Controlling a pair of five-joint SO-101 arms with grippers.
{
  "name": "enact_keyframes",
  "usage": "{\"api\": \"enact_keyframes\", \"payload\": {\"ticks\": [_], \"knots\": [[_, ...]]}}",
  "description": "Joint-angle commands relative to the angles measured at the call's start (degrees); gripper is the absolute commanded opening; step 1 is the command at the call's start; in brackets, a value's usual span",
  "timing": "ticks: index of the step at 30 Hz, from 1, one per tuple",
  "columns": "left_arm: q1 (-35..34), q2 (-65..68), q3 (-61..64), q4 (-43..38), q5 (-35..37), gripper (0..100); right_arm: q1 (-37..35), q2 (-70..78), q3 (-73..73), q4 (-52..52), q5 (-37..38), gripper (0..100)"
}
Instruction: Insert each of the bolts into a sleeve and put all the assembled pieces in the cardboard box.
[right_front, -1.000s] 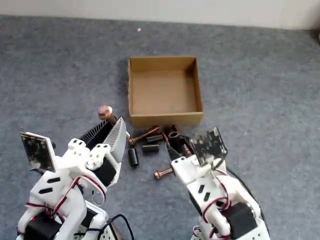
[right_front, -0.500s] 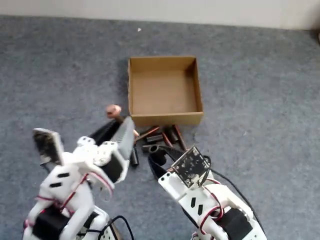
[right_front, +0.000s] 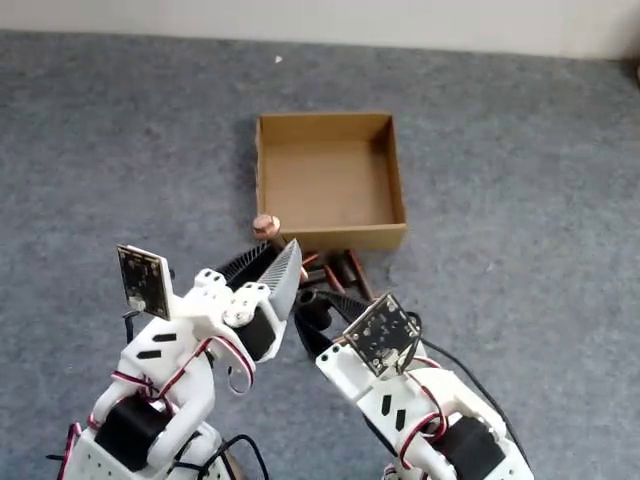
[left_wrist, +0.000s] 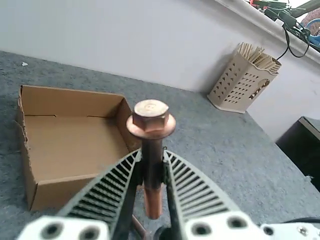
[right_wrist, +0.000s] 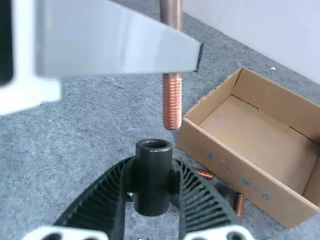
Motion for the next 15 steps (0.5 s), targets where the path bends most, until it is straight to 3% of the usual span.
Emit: {"api": "enact_keyframes", "payload": {"ticks": [1, 7, 15], "knots": [[1.0, -0.7, -0.6, -2.2, 0.1, 1, -0.4, -0.7, -0.3, -2.2, 0.7, 0.5], [1.5, -0.7, -0.7, -1.1, 0.1, 1, -0.4, -0.7, -0.3, -2.0, 5.3, 0.5], [5.3, -0.7, -1.1, 2.5, -1.4, 1, 0.2, -0.7, -0.2, -2.0, 5.4, 0.5]]}}
